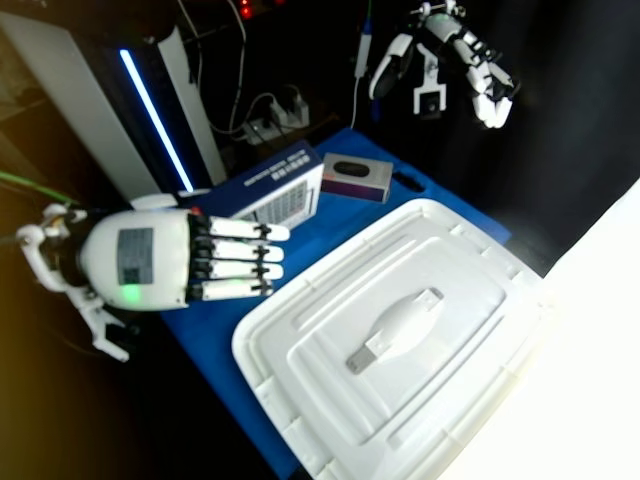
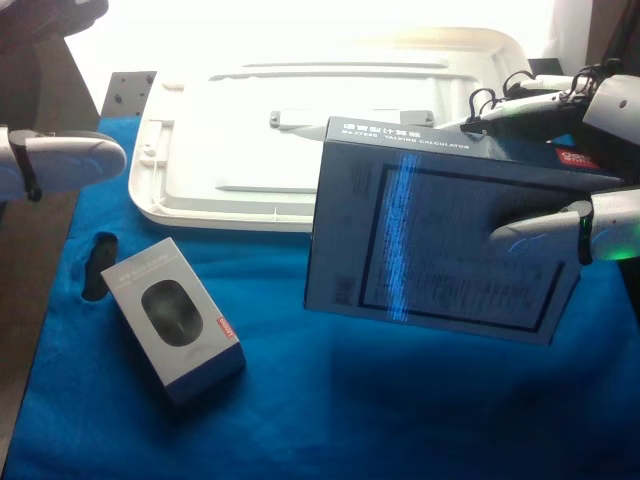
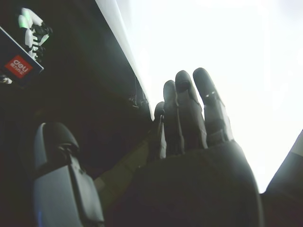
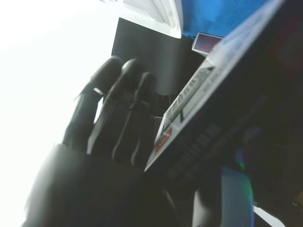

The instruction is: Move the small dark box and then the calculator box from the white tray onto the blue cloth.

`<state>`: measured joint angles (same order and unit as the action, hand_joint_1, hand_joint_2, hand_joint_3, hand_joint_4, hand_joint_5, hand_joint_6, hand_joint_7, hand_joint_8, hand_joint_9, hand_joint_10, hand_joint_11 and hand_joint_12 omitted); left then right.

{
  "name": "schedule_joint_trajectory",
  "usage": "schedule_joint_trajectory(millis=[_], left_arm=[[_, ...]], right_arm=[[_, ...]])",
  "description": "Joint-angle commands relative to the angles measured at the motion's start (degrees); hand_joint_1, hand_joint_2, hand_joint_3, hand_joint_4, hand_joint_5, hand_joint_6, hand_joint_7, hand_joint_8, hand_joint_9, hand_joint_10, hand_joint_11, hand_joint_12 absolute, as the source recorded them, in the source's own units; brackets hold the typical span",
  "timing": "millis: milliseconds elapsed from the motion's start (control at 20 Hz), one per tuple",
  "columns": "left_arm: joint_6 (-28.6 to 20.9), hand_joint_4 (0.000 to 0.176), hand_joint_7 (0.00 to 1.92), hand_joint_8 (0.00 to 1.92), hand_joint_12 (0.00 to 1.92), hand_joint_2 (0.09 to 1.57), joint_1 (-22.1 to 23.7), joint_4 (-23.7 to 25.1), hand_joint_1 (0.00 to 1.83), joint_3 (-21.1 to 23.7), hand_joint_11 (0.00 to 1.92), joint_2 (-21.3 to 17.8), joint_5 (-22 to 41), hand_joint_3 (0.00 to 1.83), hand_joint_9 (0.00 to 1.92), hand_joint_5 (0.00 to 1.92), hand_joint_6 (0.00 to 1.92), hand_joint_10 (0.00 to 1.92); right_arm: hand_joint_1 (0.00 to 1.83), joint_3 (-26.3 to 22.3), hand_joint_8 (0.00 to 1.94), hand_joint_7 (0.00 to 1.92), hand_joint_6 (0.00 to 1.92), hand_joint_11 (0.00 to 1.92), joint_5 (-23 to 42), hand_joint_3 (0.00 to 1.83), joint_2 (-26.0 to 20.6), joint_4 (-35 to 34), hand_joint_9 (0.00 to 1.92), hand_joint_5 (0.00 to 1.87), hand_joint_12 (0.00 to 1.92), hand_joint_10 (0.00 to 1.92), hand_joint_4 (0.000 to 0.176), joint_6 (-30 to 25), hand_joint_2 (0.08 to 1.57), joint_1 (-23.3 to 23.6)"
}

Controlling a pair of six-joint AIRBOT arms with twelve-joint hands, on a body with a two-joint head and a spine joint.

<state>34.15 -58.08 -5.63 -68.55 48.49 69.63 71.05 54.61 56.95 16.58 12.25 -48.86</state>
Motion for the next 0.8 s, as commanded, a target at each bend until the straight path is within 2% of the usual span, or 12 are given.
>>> schedule_joint_trajectory(millis=[0, 150, 200, 250, 300, 450, 550, 700, 750], left_arm=[[-0.3, 0.07, 0.33, 0.0, 0.85, 0.9, 0.5, -1.7, 0.53, -0.2, 0.0, 0.3, 6.9, 0.0, 0.36, 0.06, 0.0, 0.0], [-0.3, 0.069, 0.32, 0.0, 0.86, 0.9, 0.5, -1.7, 0.52, -0.3, 0.0, 0.3, 7.1, 0.0, 0.36, 0.06, 0.0, 0.0], [-0.3, 0.076, 0.32, 0.0, 0.81, 0.9, 0.5, -1.7, 0.53, -0.3, 0.0, 0.3, 7.1, 0.0, 0.34, 0.07, 0.0, 0.0], [-0.3, 0.077, 0.33, 0.0, 0.82, 0.89, 0.5, -1.7, 0.54, -0.3, 0.0, 0.3, 7.1, 0.0, 0.35, 0.08, 0.0, 0.01], [-0.3, 0.07, 0.32, 0.0, 0.78, 0.89, 0.5, -1.7, 0.54, -0.3, 0.0, 0.3, 7.1, 0.0, 0.34, 0.06, 0.0, 0.0], [-0.3, 0.067, 0.33, 0.0, 0.84, 0.89, 0.5, -1.8, 0.54, -0.3, 0.0, 0.3, 7.1, 0.0, 0.34, 0.05, 0.0, 0.0], [-0.3, 0.06, 0.32, 0.0, 0.78, 0.9, 0.5, -1.8, 0.53, -0.3, 0.0, 0.3, 7.1, 0.0, 0.33, 0.05, 0.0, 0.0], [-0.3, 0.056, 0.32, 0.0, 0.79, 0.9, 0.5, -1.8, 0.53, -0.3, 0.0, 0.3, 7.1, 0.0, 0.33, 0.05, 0.0, 0.0], [-0.3, 0.051, 0.31, 0.0, 0.79, 0.9, 0.5, -1.9, 0.53, -0.3, 0.0, 0.3, 7.1, 0.0, 0.32, 0.04, 0.0, 0.0]], right_arm=[[0.38, -0.2, 0.0, 0.72, 0.0, 0.28, 7.2, 0.0, 0.1, -2.2, 0.74, 0.47, 1.14, 0.0, 0.0, -0.5, 1.05, 0.5], [0.35, -0.4, 0.0, 0.66, 0.0, 0.28, 7.5, 0.0, 0.1, -2.2, 0.7, 0.44, 1.09, 0.0, 0.0, -0.5, 1.03, 0.5], [0.38, -0.5, 0.01, 0.66, 0.0, 0.27, 7.6, 0.01, 0.1, -1.9, 0.69, 0.43, 1.07, 0.0, 0.0, -0.5, 1.04, 0.5], [0.37, -0.7, 0.01, 0.68, 0.0, 0.29, 7.6, 0.02, -0.1, -1.7, 0.71, 0.43, 1.07, 0.01, 0.0, -0.5, 1.08, 0.5], [0.38, -0.9, 0.01, 0.7, 0.0, 0.3, 7.6, 0.0, -0.2, -1.6, 0.72, 0.43, 1.04, 0.01, 0.0, -0.5, 1.09, 0.5], [0.34, -1.3, 0.01, 0.73, 0.0, 0.35, 8.0, 0.01, -0.3, -1.4, 0.75, 0.43, 1.0, 0.01, 0.0, -0.5, 1.1, 0.5], [0.31, -1.4, 0.0, 0.65, 0.0, 0.41, 8.3, 0.0, -0.4, -1.4, 0.71, 0.41, 0.79, 0.0, 0.0, -0.5, 1.07, 0.5], [0.35, -1.4, 0.0, 0.62, 0.0, 0.38, 8.4, 0.0, -0.4, -1.5, 0.69, 0.4, 0.75, 0.0, 0.0, -0.5, 1.06, 0.5], [0.3, -1.5, 0.0, 0.63, 0.0, 0.44, 8.5, 0.0, -0.4, -1.5, 0.72, 0.4, 0.7, 0.0, 0.0, -0.5, 1.08, 0.5]])
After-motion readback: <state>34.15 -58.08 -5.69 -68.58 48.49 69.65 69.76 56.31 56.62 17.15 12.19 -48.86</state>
